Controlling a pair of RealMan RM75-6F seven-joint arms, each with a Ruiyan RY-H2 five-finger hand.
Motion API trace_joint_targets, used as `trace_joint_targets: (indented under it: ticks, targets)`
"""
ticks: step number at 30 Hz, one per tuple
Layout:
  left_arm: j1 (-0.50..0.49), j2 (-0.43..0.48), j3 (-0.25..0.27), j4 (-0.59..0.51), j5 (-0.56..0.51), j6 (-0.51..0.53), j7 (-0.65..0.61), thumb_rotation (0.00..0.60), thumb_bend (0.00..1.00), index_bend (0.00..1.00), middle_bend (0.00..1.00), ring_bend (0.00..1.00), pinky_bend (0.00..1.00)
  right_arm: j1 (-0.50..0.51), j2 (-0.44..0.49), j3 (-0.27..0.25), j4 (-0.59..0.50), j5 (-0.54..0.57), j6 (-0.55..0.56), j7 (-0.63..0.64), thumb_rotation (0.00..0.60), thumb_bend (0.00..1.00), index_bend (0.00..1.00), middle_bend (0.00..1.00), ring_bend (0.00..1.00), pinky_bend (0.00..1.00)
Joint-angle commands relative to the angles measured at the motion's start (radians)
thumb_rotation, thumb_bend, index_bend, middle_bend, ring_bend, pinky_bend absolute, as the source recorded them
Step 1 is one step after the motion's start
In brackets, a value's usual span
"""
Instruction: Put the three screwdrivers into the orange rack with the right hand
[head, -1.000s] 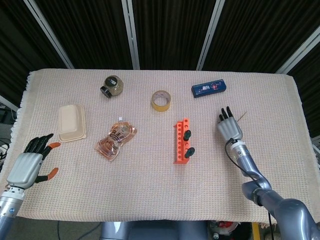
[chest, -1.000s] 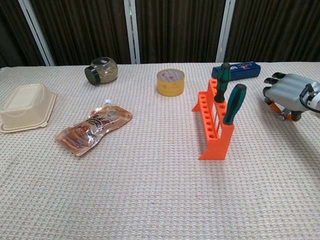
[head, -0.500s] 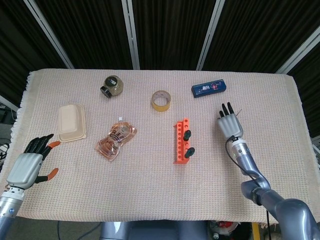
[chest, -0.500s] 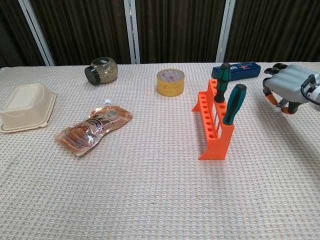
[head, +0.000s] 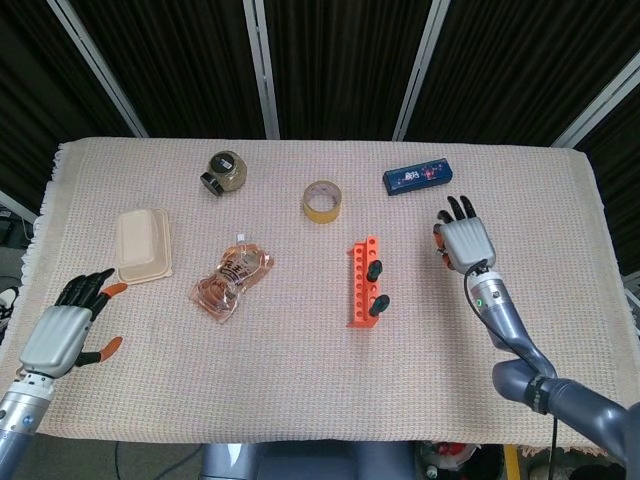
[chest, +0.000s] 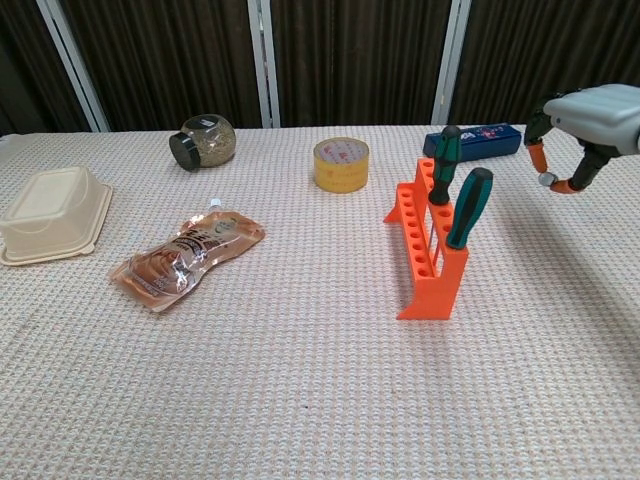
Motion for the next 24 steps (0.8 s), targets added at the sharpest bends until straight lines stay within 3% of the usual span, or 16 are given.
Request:
trace_joint_targets:
  ticks: [1, 11, 18, 24]
  targets:
    - [-0.004, 0.000, 0.001, -0.003, 0.002, -0.005, 0.004, 0.600, 0.29, 0.16, 0.00, 0.00, 0.00, -0.027, 0.158, 0.070, -0.207, 0.155, -0.097, 0.074, 0.600, 0.35, 0.66, 0.25, 0.00, 0.00]
    - [-0.019, 0.001, 0.012, -0.025, 0.029, -0.024, 0.043, 0.600, 0.29, 0.16, 0.00, 0.00, 0.00, -0.027, 0.365, 0.153, -0.405, 0.343, -0.293, 0.283, 0.600, 0.35, 0.67, 0.25, 0.00, 0.00]
    - [-0.025, -0.008, 0.021, -0.034, 0.033, -0.037, 0.064, 0.600, 0.29, 0.16, 0.00, 0.00, 0.00, -0.028, 0.459, 0.219, -0.445, 0.388, -0.440, 0.468, 0.600, 0.35, 0.67, 0.25, 0.00, 0.00]
    - [-0.026, -0.013, 0.028, -0.036, 0.036, -0.045, 0.072, 0.600, 0.29, 0.16, 0.00, 0.00, 0.00, -0.030, 0.486, 0.281, -0.452, 0.405, -0.553, 0.602, 0.600, 0.35, 0.67, 0.25, 0.00, 0.00]
